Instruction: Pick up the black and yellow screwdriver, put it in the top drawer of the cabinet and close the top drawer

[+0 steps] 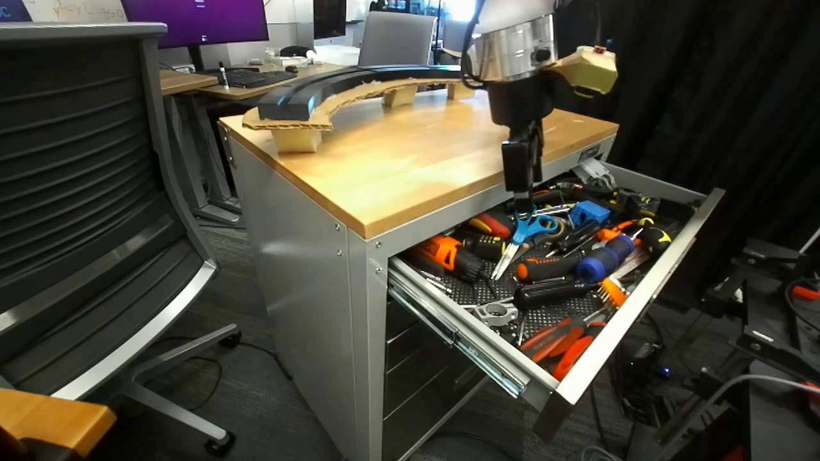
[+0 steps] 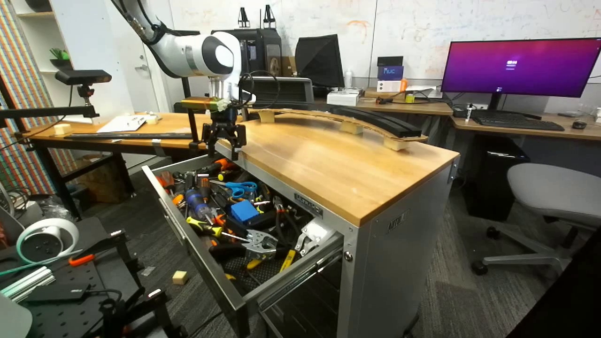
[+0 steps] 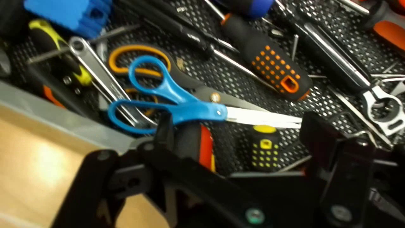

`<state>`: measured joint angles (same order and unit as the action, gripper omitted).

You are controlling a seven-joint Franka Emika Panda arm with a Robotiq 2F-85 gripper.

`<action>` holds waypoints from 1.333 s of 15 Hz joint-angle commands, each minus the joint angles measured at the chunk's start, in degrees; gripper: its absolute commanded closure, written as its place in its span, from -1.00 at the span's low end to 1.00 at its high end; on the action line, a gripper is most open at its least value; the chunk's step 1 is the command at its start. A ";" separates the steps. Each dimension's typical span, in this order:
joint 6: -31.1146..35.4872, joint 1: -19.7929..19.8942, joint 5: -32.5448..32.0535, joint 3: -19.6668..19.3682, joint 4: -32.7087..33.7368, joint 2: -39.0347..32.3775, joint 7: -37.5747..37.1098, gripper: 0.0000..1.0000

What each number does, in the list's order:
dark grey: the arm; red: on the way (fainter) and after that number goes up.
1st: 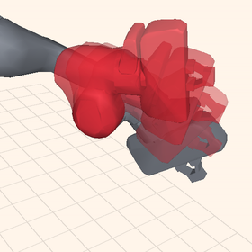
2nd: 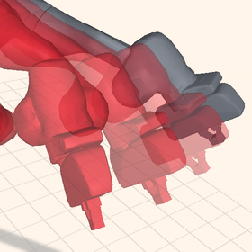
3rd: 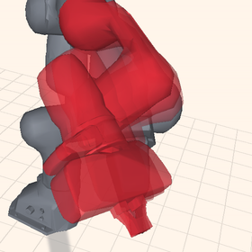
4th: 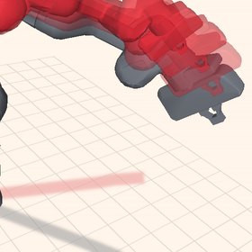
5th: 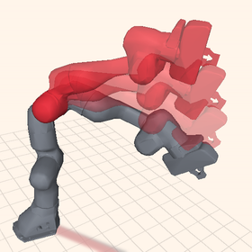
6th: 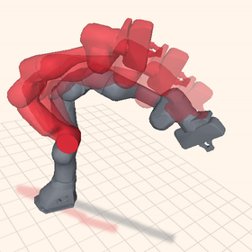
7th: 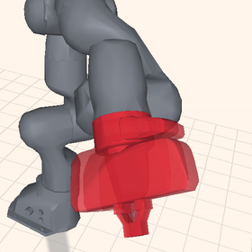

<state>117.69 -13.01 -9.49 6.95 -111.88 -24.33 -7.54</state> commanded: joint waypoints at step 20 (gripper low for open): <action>22.54 8.96 1.06 -5.78 -38.51 15.76 -33.55 0.96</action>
<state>134.26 -4.05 -3.24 2.15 -152.37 -4.08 -37.91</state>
